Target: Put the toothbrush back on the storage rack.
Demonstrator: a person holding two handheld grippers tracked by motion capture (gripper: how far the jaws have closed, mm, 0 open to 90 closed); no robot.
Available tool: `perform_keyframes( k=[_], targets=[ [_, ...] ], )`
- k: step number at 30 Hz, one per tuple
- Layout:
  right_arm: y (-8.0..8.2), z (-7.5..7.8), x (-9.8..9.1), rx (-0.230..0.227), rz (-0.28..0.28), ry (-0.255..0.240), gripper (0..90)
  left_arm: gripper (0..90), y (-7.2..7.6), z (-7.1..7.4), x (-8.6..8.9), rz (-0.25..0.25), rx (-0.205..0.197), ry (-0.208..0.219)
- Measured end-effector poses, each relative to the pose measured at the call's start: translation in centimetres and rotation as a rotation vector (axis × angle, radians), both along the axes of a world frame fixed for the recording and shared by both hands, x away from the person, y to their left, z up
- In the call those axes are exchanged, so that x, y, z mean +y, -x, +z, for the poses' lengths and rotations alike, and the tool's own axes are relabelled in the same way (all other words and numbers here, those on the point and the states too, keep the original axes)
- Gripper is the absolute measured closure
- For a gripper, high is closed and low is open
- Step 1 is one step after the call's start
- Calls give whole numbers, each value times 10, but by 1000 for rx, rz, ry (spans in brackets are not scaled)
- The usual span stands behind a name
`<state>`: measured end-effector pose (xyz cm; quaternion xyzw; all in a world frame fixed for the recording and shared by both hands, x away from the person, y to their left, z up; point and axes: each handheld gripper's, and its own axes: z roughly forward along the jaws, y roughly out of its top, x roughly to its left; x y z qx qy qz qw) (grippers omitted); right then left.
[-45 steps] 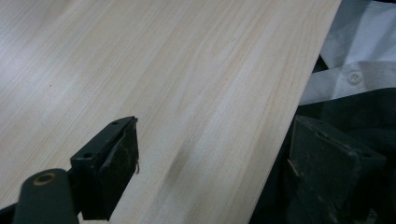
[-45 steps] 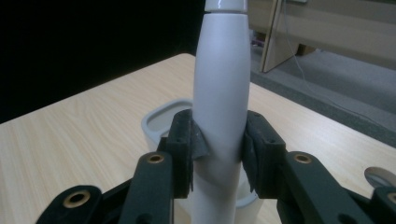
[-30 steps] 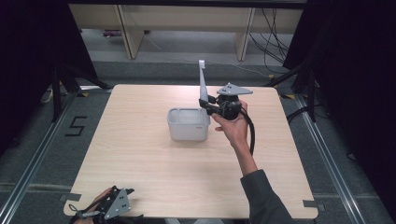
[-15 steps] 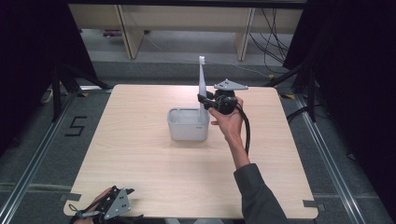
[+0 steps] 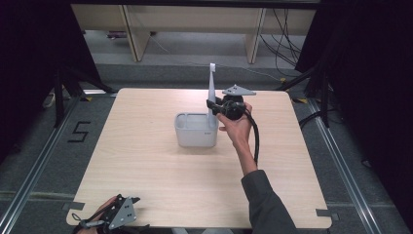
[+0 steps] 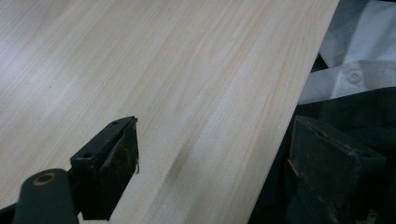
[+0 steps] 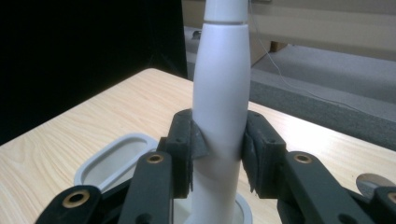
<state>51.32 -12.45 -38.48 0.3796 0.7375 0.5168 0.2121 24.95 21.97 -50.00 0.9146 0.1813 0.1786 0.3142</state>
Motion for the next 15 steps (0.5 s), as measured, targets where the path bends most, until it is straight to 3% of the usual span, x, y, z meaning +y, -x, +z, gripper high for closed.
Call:
perform_keyframes(
  k=[4, 5, 8, 14, 15],
  targets=[
    [0, -5, 1, 12, -3, 5, 663, 154, 0, 0, 0, -7, -3, -11],
    [0, -7, 1, 17, -11, 15, 663, 154, 1, -1, -1, 1, 4, 10],
    [-1, -11, 2, 22, -12, 16, 663, 154, 0, -1, -1, -1, 6, 8],
    [1, -17, 5, 31, -13, 67, 664, 154, 1, -1, -1, -4, 6, 7],
    [-1, -18, 5, 12, -3, 76, 663, 154, 1, -1, -1, 5, 14, 13]
  ],
)
